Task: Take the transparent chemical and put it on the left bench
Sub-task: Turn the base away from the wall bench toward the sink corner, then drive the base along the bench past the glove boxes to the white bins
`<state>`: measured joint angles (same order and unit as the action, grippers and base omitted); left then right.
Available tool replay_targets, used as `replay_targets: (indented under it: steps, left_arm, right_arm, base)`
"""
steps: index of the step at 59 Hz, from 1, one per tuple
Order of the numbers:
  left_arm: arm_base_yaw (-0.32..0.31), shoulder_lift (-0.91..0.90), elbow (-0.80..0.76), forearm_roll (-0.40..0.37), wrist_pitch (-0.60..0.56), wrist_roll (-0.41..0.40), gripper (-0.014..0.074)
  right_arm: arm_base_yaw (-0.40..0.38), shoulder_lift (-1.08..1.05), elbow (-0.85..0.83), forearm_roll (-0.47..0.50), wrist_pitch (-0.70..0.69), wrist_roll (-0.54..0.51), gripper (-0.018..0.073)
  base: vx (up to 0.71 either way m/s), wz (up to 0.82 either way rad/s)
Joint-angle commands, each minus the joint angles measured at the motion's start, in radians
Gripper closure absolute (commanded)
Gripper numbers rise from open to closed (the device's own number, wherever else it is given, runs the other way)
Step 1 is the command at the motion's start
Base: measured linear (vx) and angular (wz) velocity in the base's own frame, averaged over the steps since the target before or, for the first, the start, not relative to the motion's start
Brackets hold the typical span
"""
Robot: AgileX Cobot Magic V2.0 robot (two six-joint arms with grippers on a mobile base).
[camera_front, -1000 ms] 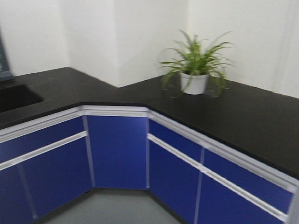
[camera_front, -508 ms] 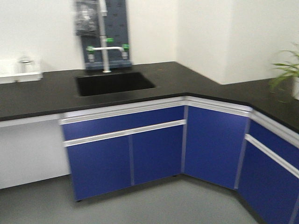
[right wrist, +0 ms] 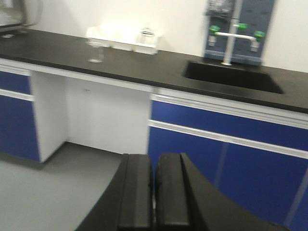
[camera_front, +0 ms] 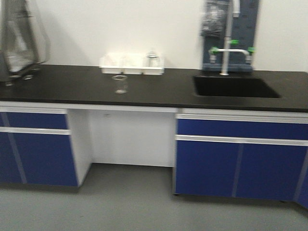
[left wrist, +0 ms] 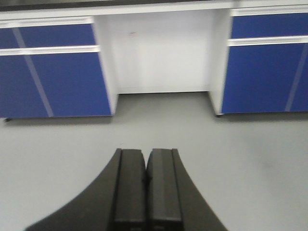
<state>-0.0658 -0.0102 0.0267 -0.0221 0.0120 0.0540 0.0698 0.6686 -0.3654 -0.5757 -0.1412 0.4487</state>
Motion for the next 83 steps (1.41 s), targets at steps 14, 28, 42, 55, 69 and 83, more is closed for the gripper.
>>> replay_targets:
  steps: [14,28,42,55,69,83]
  left_arm:
    - [-0.002,-0.019,0.016,-0.001,-0.078,-0.008,0.06]
    - [-0.002,-0.019,0.016,-0.001,-0.078,-0.008,0.06]
    - [-0.002,-0.019,0.016,-0.001,-0.078,-0.008,0.06]
    - [-0.002,-0.019,0.016,-0.001,-0.078,-0.008,0.06]
    - [-0.002,-0.019,0.016,-0.001,-0.078,-0.008,0.06]
    - [-0.002,-0.019,0.016,-0.001,-0.078,-0.008,0.06]
  right_arm:
    - [-0.002,-0.004,-0.027,-0.002,-0.065,0.001,0.0562]
    - [-0.002,-0.004,-0.027,-0.002,-0.065,0.001,0.0562]
    - [-0.002,-0.004,-0.027,-0.002,-0.065,0.001,0.0562]
    - [-0.002,-0.004,-0.027,-0.002,-0.065,0.001,0.0562]
    - [-0.002,-0.004,-0.027,-0.002,-0.064,0.001,0.0562]
    - [-0.002,-0.004,-0.027,-0.002,-0.064,0.001,0.0562]
  base:
    - [0.04,0.68]
    - [0.15,0.5]
    - [0.2,0.42]
    - [0.25,0.37]
    - [0.32,0.4]
    - [0.38,0.36]
